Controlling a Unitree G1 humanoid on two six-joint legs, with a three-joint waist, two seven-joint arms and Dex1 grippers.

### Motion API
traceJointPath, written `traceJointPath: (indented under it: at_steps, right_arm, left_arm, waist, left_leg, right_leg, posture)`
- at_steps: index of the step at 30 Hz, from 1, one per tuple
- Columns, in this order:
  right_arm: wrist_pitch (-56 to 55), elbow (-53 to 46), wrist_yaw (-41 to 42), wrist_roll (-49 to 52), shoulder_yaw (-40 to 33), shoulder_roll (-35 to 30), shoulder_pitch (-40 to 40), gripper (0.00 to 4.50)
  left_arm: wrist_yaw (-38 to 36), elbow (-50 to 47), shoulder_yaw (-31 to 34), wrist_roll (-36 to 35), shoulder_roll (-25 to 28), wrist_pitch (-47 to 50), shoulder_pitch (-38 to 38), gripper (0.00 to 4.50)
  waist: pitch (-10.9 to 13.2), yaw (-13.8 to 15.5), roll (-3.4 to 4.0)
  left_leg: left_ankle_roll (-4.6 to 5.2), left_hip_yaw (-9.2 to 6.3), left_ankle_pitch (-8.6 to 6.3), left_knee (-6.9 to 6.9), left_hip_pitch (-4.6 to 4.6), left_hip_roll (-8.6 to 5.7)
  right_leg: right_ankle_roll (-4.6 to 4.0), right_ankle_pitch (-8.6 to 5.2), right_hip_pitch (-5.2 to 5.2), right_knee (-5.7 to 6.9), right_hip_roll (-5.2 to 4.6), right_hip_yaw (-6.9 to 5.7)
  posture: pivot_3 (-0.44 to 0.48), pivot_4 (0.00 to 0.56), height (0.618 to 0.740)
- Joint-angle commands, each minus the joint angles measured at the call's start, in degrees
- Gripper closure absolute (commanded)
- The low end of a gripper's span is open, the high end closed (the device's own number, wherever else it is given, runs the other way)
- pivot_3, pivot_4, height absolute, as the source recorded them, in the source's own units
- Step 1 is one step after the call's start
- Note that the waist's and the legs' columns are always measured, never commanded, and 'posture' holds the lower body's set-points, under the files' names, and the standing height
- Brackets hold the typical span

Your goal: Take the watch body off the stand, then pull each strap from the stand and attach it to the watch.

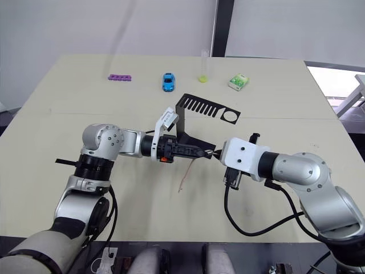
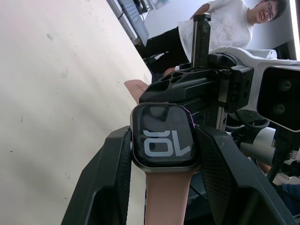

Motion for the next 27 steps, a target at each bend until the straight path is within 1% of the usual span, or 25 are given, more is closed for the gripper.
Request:
traceJointPath:
  at_steps: [1,10,12,15,16,17,18,21,22,23,25,27]
  right_arm:
    - [-0.56,-3.01,-0.51,0.27,-0.34,0.13,-0.64,4.50]
    - [-0.45,-3.39,-0.30,0.81,-1.07,0.07,-0.78,4.50]
    - [-0.19,-4.24,-0.09,1.36,-2.22,-0.32,-0.96,4.50]
    - [1.88,-6.32,1.47,4.80,-5.86,-1.33,-0.38,3.54]
    - [2.72,-6.87,1.89,6.23,-7.50,-1.63,-0.06,2.98]
    - [3.49,-7.30,2.28,7.67,-9.23,-1.96,0.25,2.63]
    - [4.36,-7.77,2.95,9.66,-11.42,-2.26,0.84,2.09]
    - [8.98,-9.06,5.61,19.18,-20.77,-2.13,4.35,0.63]
    - [11.16,-9.23,6.79,23.87,-25.24,-1.96,6.12,0.20]
    - [13.17,-9.24,7.77,28.28,-29.42,-1.94,7.92,0.02]
    - [17.00,-8.64,8.78,36.61,-37.43,-1.86,11.67,0.02]
    - [19.65,-7.34,8.24,42.85,-43.10,-1.80,14.66,0.02]
  left_arm:
    - [-1.98,-2.40,-0.99,-2.71,-1.30,-0.54,-0.95,2.90]
    - [-2.17,-1.73,-1.39,-2.31,-0.89,-1.38,-1.06,2.90]
    - [-2.14,-1.11,-1.56,-1.75,-0.63,-2.10,-1.13,2.90]
    - [-2.62,-1.06,-2.05,-1.34,0.00,-2.98,-1.14,2.90]
    - [-2.92,-1.30,-2.33,-1.24,0.26,-3.30,-1.10,2.90]
    - [-3.43,-1.87,-2.83,-1.14,0.76,-3.73,-0.92,2.90]
    - [-4.08,-2.65,-3.51,-1.03,1.39,-4.33,-0.66,2.90]
    - [-6.32,-5.38,-5.56,-0.96,3.77,-6.50,0.23,2.90]
    - [-7.69,-7.11,-6.51,-0.88,5.13,-7.86,0.69,2.90]
    - [-9.04,-8.78,-7.43,-0.77,6.48,-9.23,1.11,2.90]
    - [-11.84,-12.02,-8.78,-0.67,9.28,-12.05,1.94,2.90]
    - [-14.41,-14.92,-9.97,0.78,11.89,-17.34,3.11,2.90]
  waist:
    - [0.00,-0.01,0.00]
    - [0.00,-0.01,0.00]
    - [0.00,-0.01,0.00]
    - [0.00,0.03,0.00]
    - [0.00,0.04,0.00]
    - [0.00,0.04,0.00]
    - [0.00,0.04,0.00]
    - [0.00,0.05,0.00]
    - [0.00,0.06,0.00]
    - [0.00,0.08,0.00]
    - [0.00,0.06,0.00]
    - [0.00,0.00,0.00]
  left_leg:
    - [0.00,0.00,0.00,0.00,0.00,0.00]
    - [0.00,0.01,0.00,0.00,-0.01,0.00]
    - [0.00,0.01,0.00,0.00,-0.01,0.00]
    - [0.00,0.01,0.00,0.00,-0.04,0.00]
    - [0.00,0.01,0.00,0.00,-0.07,0.00]
    - [0.00,0.01,0.00,0.01,-0.08,0.00]
    - [0.00,0.01,0.00,0.01,-0.08,-0.01]
    - [0.00,0.00,0.00,-0.01,-0.08,0.00]
    - [0.00,0.00,0.00,-0.02,-0.09,0.01]
    - [0.00,0.00,0.00,-0.03,-0.09,0.00]
    - [0.00,0.00,0.00,-0.05,-0.08,0.02]
    - [0.00,0.00,0.00,-0.07,-0.07,0.02]
  right_leg:
    - [0.00,0.00,0.00,0.00,0.00,0.00]
    - [0.00,0.00,-0.02,0.01,0.00,0.01]
    - [0.00,0.00,-0.03,0.01,0.00,0.01]
    - [0.00,0.00,-0.07,0.02,0.00,0.02]
    - [0.00,0.00,-0.08,0.03,0.00,0.01]
    - [0.00,0.00,-0.09,0.03,0.00,0.01]
    - [0.00,0.00,-0.09,0.02,-0.01,0.01]
    - [0.00,0.00,-0.09,0.06,0.00,0.01]
    - [0.00,0.00,-0.09,0.06,0.00,0.01]
    - [0.00,0.00,-0.09,0.08,0.00,0.02]
    - [0.00,0.00,-0.07,0.07,0.00,0.03]
    - [0.00,0.00,-0.07,0.06,0.00,0.04]
  posture:
    - [0.000,0.150,0.740]
    - [0.000,0.150,0.740]
    - [0.000,0.150,0.740]
    - [0.000,0.150,0.740]
    - [0.000,0.150,0.740]
    - [0.000,0.150,0.740]
    - [0.000,0.150,0.740]
    - [0.000,0.150,0.740]
    - [0.000,0.150,0.740]
    - [0.000,0.150,0.740]
    - [0.000,0.150,0.740]
    - [0.000,0.150,0.740]
